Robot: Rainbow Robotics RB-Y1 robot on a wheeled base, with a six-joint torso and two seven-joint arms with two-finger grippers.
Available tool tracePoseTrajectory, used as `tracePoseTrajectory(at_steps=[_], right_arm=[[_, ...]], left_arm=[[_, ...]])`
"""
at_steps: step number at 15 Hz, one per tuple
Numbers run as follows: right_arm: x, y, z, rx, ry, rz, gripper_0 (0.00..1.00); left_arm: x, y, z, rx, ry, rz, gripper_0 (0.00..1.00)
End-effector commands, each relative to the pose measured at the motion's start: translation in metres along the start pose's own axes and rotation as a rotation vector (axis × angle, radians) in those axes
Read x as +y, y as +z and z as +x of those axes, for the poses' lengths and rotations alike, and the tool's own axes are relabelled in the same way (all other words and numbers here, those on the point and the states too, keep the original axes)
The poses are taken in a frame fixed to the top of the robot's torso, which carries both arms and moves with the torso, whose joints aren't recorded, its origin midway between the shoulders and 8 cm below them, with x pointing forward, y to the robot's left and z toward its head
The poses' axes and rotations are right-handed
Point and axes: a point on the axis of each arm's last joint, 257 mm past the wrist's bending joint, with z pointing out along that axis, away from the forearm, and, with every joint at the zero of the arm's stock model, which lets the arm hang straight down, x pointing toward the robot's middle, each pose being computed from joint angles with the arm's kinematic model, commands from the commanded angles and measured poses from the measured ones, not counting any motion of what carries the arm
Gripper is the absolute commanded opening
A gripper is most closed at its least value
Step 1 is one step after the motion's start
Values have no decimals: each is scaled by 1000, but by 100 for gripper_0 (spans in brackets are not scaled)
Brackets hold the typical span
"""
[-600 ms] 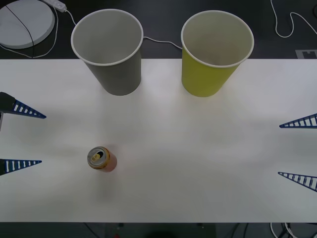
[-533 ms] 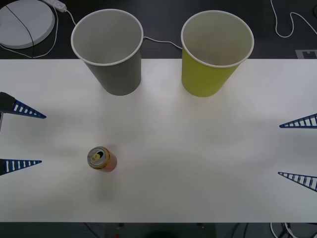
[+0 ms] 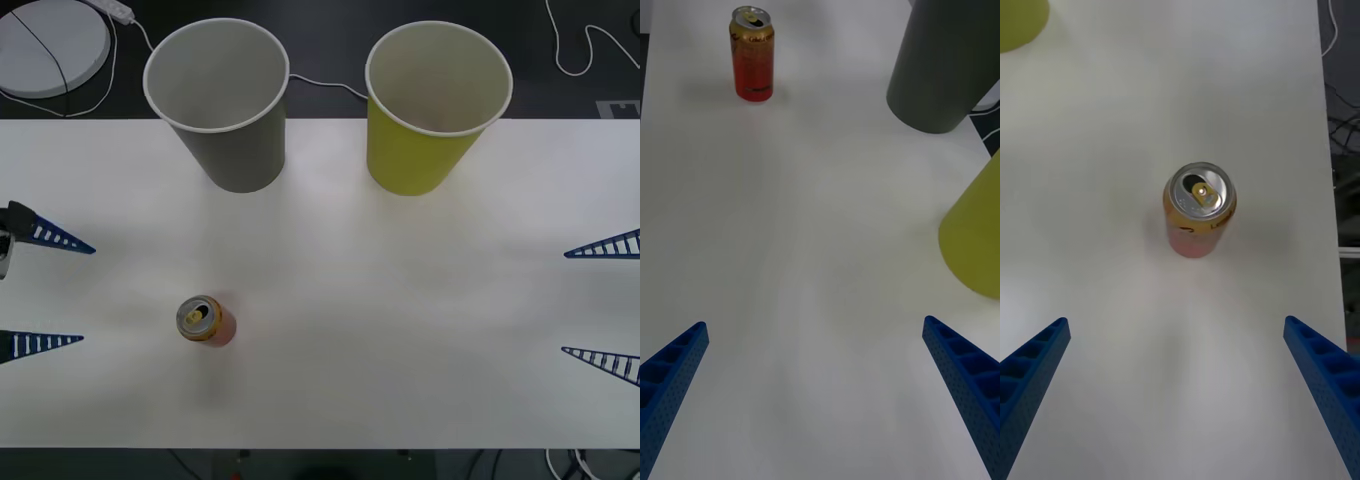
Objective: Put the can into the green bin and the plastic bottle into the gray bin
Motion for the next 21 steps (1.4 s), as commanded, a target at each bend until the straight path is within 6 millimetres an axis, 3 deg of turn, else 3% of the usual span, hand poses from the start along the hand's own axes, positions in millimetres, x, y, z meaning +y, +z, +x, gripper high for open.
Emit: tracePoseTrajectory(at_steps=[1,5,10,21], right_arm=[[0,0,0,0,0,0,100],[0,0,0,0,0,0,100],[0,0,0,0,0,0,100],[0,0,0,0,0,0,100]], left_arm=[[0,2,1,-59,-48,26,100],[-4,20,1,-129,-50,18,100],[-5,48,16,-190,-12,-23,100],[-32,100,41,-340,-25,-85,100]])
